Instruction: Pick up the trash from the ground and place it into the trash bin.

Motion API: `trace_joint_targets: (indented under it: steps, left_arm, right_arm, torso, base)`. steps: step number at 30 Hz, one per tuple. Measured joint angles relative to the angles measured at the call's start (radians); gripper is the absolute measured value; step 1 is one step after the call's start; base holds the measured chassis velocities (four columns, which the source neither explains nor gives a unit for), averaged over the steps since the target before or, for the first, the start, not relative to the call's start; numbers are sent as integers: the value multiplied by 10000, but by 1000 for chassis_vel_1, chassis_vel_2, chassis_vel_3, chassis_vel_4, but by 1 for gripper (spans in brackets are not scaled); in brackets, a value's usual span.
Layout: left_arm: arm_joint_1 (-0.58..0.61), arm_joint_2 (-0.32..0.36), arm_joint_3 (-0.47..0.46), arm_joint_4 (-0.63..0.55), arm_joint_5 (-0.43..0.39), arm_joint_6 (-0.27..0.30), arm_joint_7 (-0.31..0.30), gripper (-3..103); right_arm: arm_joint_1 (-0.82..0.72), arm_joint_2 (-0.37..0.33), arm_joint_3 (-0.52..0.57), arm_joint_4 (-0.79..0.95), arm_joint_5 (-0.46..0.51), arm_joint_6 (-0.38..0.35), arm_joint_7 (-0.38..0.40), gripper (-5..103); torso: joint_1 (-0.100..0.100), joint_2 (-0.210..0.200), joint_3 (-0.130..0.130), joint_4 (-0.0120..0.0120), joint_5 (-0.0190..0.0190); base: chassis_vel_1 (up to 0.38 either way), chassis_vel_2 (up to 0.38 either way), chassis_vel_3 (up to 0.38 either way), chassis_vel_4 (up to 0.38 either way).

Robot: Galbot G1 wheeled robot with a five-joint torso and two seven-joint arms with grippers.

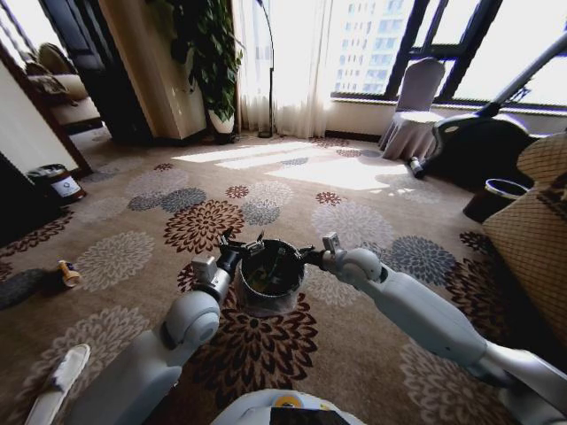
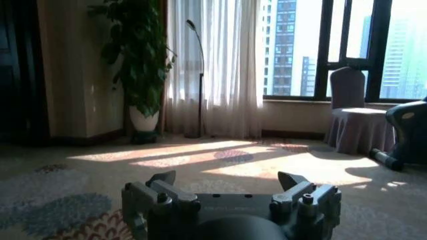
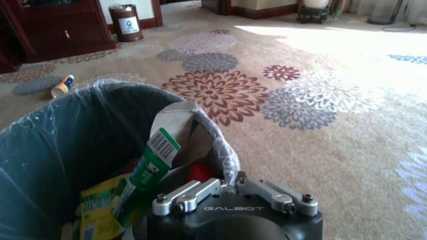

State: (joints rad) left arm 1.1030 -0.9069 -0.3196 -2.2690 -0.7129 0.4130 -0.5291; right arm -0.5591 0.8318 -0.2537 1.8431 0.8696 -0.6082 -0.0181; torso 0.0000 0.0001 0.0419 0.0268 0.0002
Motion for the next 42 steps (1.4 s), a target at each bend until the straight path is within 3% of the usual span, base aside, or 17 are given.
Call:
trace_joint_targets:
  steps: [3,5,6,9,11,14,16,17,19,22,25,31,34,42]
  left_arm:
    - [198,147,-811,506,283,206,406,100]
    - [797,370,-2042,1253,880,185,1377,100]
    - [797,370,-2042,1253,880,185,1377,100]
    - [2339,375,-3563,1800,1562,-230,3128,100]
    - [2932,265,-3861,1899,1708,-450,3472,100]
    - [4341,1,-4235,2224,2076,-1209,4311,100]
    - [5063,-100,-4319,2567,2369,-2047,5028,100]
    - [5063,-100,-4319,2567,2369,-2047,5028,100]
    - [5553,-178,-4230,2864,2629,-2753,5373,100]
    - [5963,-524,-3543,3235,3198,-3650,5434,100]
    - [6192,-842,-3132,3333,3396,-3801,5411,100]
    - [6424,-1163,-2933,3439,3697,-3909,5366,100]
    - [6419,-1308,-2855,3644,3703,-3951,4934,100]
    - [6216,-1860,-2988,3888,3671,-3868,4607,100]
  right_arm:
    - [-368,-247,378,273,-93,19,-3,1]
    - [-907,-569,908,626,-289,20,1,1]
    - [-907,-569,908,626,-289,20,1,1]
    - [-1804,-822,1386,1078,-690,164,3,1]
    - [-2149,-830,1508,1191,-890,201,-5,1]
    - [-2782,-749,1631,1252,-1291,284,-4,1]
    - [-3032,-679,1782,1261,-1355,347,-4,1]
    - [-3032,-679,1782,1261,-1355,347,-4,1]
    - [-3312,-738,1994,1365,-1365,462,1,1]
    - [-3933,-1000,2305,1615,-1444,479,-3,1]
    - [-4284,-1025,2497,1728,-1651,493,-2,1]
    - [-4403,-902,2566,1946,-1694,457,-3,1]
    - [-4307,-806,2471,1998,-1693,345,2,1]
    - [-4117,-935,2190,1588,-1769,358,2,1]
  torso:
    - [0,0,0,1,-3]
    - [0,-1,0,-1,-5]
    - [0,-1,0,-1,-5]
    - [0,-1,-1,2,-3]
    - [0,0,-1,3,-1]
    - [0,-1,-1,4,-6]
    - [0,-1,-1,4,-2]
    - [0,-1,-1,4,-2]
    - [-1,0,-2,4,0]
    - [-1,0,-2,0,-5]
    - [0,0,-1,-4,-4]
    - [-1,0,-1,1,2]
    - [0,0,0,1,-4]
    - [0,0,1,1,-1]
  base:
    - [0,0,0,0]
    - [0,0,0,0]
    - [0,0,0,0]
    - [0,0,0,0]
    - [0,0,0,0]
    - [0,0,0,0]
    - [0,0,0,0]
    - [0,0,0,0]
    - [0,0,0,0]
    - [0,0,0,0]
    - [0,0,0,0]
    - [0,0,0,0]
    - [0,0,0,0]
    - [30,-25,-32,41]
